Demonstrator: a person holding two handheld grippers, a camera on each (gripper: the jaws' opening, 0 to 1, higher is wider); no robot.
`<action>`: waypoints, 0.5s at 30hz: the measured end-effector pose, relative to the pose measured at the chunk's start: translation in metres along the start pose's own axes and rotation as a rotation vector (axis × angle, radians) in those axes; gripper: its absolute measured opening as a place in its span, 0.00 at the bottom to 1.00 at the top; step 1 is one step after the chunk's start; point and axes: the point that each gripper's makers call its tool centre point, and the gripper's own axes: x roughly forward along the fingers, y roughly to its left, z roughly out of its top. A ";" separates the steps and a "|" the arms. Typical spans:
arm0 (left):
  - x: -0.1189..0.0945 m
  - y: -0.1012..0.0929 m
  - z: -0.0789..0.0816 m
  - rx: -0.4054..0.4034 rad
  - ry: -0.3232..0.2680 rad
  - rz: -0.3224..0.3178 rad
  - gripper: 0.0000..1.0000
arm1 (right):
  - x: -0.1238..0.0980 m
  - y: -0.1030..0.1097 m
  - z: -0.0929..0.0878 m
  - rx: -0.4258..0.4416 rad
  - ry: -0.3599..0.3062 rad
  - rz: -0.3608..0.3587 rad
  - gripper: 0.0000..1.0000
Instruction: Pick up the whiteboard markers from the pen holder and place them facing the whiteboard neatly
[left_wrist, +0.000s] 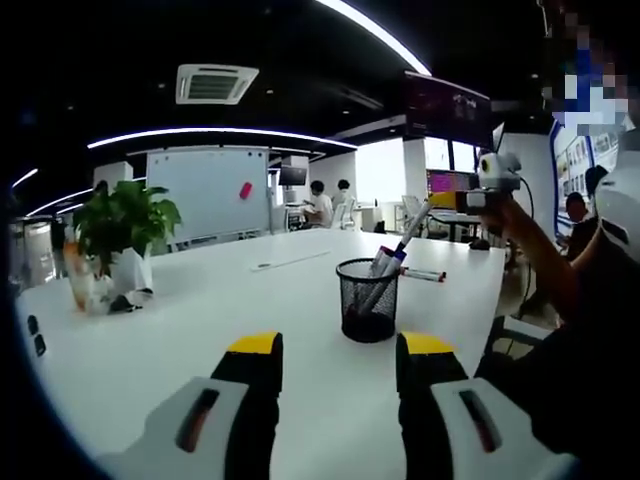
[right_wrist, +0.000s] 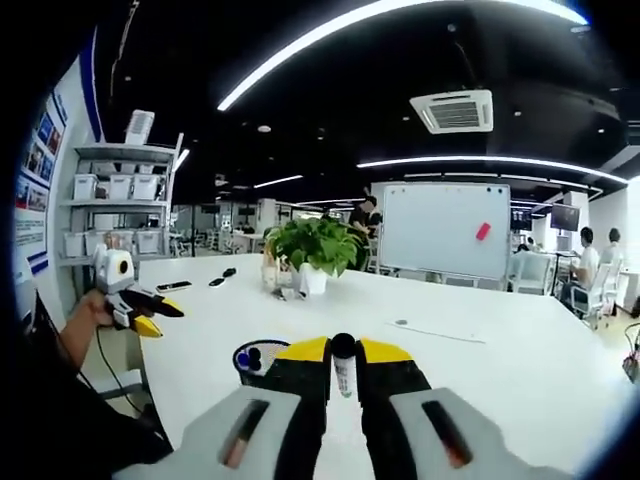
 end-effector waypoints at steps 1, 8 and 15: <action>0.000 0.000 0.000 -0.001 0.001 -0.001 0.47 | 0.000 0.000 0.000 0.000 0.001 -0.002 0.13; 0.000 -0.003 0.000 0.004 0.002 -0.003 0.47 | -0.008 -0.010 -0.006 -0.009 0.004 -0.023 0.13; 0.001 -0.003 0.001 0.003 0.001 0.000 0.47 | -0.021 -0.029 -0.002 -0.033 -0.013 -0.071 0.13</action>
